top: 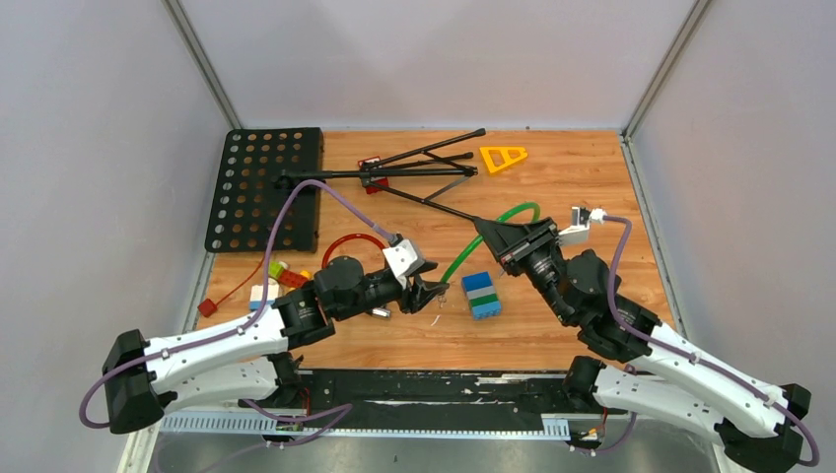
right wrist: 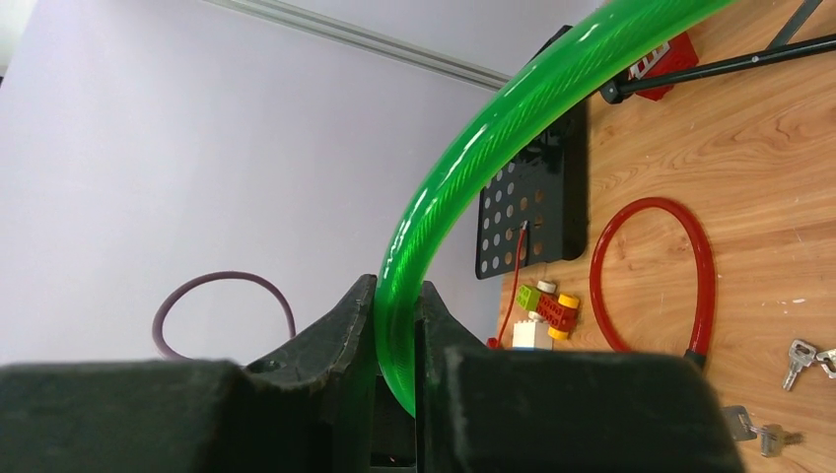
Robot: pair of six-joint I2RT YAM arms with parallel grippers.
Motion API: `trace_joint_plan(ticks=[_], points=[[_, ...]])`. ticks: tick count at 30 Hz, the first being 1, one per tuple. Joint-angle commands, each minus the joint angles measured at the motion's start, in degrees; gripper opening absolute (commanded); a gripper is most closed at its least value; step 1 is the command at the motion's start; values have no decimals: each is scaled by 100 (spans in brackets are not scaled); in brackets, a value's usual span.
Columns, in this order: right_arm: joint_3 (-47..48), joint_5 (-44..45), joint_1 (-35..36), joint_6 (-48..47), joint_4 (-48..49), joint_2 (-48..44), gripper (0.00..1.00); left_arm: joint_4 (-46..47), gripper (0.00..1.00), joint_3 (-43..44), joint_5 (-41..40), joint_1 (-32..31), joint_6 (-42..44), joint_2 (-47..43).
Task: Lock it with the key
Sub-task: Pick up the lock from the center of the board.
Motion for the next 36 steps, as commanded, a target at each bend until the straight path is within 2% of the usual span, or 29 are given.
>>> trace_joint_plan(ticks=[1,15,30,36], points=[[10,119,1,156,459,-281,0,91,56,52,-122,-5,197,74],[-46,276,3,106,289,-450,0,238,59,245,9,-10,232,633],[-105,532,-1,145,215,-551,0,457,64,508,193,-10,227,809],[-117,487,-1,150,257,-511,0,461,63,502,226,-19,207,842]])
